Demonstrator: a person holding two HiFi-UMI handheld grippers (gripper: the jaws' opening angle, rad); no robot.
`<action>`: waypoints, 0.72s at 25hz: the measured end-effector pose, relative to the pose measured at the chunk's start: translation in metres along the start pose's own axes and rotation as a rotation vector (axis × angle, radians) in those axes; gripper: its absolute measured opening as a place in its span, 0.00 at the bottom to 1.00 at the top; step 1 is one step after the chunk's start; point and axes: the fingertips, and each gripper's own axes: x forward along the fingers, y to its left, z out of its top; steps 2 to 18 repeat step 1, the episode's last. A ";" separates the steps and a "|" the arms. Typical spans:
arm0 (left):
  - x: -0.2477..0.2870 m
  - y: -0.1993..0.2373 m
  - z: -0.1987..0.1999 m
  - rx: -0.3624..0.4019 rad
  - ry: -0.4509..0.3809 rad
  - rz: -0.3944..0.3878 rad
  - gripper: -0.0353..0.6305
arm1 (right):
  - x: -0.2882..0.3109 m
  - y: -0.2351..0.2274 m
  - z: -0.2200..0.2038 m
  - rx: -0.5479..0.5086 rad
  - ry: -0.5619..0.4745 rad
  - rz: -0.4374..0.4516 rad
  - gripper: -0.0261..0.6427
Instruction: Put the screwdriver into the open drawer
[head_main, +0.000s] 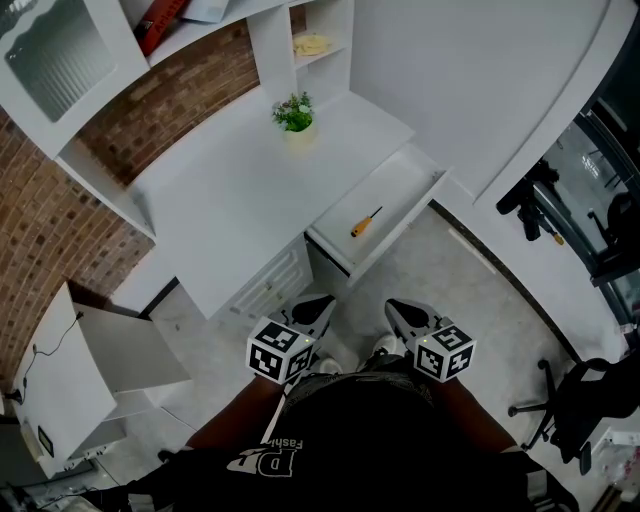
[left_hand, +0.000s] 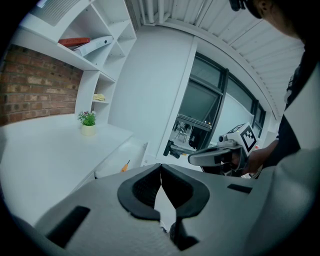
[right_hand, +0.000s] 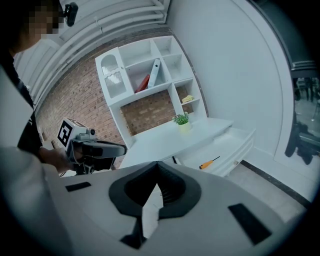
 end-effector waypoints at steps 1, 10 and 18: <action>0.000 0.001 0.000 0.001 0.000 0.000 0.08 | 0.000 0.000 0.000 -0.001 0.000 0.000 0.04; 0.000 0.001 0.000 0.001 0.000 0.000 0.08 | 0.000 0.000 0.000 -0.001 0.000 0.000 0.04; 0.000 0.001 0.000 0.001 0.000 0.000 0.08 | 0.000 0.000 0.000 -0.001 0.000 0.000 0.04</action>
